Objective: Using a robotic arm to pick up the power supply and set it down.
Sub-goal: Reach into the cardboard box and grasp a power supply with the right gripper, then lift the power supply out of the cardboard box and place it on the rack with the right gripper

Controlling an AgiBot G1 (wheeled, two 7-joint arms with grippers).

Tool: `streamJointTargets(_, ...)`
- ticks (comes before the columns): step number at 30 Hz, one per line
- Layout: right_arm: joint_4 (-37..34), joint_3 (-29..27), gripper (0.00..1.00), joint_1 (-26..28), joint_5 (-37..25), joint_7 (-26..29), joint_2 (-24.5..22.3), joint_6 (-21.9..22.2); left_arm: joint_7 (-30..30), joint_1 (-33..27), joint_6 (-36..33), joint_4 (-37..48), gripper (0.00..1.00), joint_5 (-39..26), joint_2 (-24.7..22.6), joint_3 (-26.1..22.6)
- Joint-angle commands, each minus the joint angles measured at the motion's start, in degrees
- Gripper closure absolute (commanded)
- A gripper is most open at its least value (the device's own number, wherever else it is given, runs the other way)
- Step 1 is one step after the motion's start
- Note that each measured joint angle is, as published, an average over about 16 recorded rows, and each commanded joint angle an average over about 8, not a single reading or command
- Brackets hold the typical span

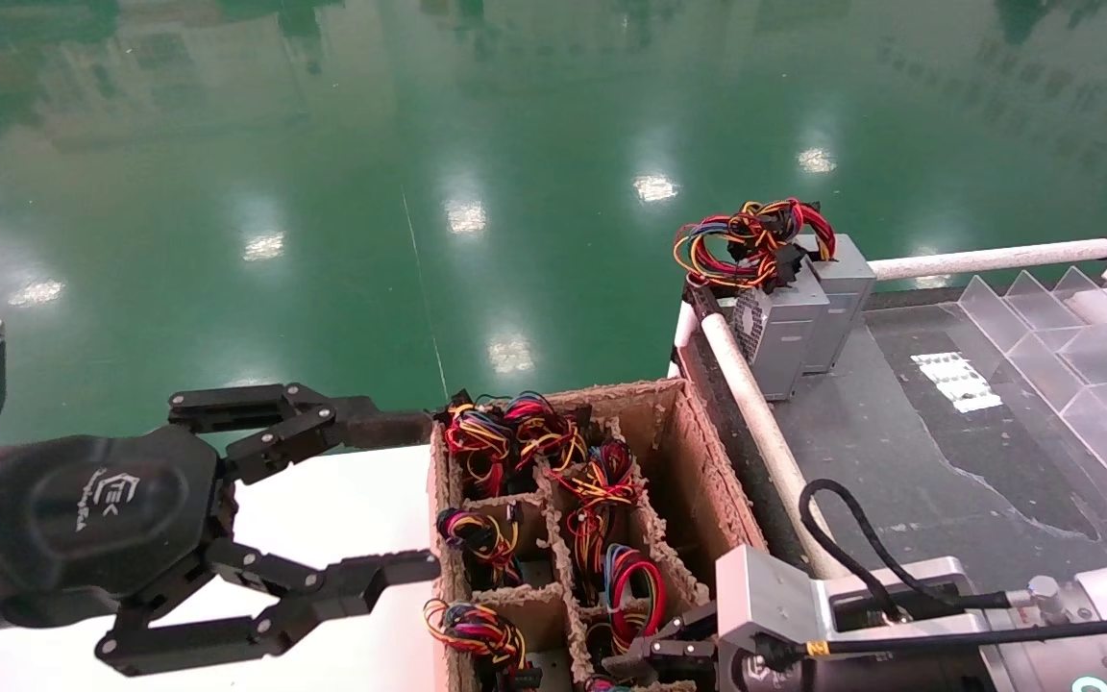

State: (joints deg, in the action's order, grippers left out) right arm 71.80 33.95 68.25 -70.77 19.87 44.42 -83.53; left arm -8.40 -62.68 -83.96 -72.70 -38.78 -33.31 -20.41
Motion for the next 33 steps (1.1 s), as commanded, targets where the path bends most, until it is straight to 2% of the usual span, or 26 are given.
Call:
streamJointTargets(1, -0.2, -0.1, 1.00, -0.1, 0.1, -0.2, -0.1, 0.1, 0.0, 0.0, 0.0, 0.0, 0.00, 0.0, 0.0, 0.0)
streamJointTargets(19, -2.0, -1.9, 1.00, -1.6, 3.2, -2.5, -0.5, 0.9, 0.0, 0.0, 0.0, 0.0, 0.00, 0.0, 0.0, 0.0)
streamJointTargets(28, -0.6, -4.5, 1.00, -3.7, 7.2, -3.9, -2.6, 2.0, 0.0, 0.0, 0.0, 0.0, 0.00, 0.0, 0.0, 0.0)
streamJointTargets(33, 2.2, -7.3, 1.00, -5.6, 10.8, -4.5, -5.1, 3.9, 0.0, 0.0, 0.0, 0.0, 0.00, 0.0, 0.0, 0.0)
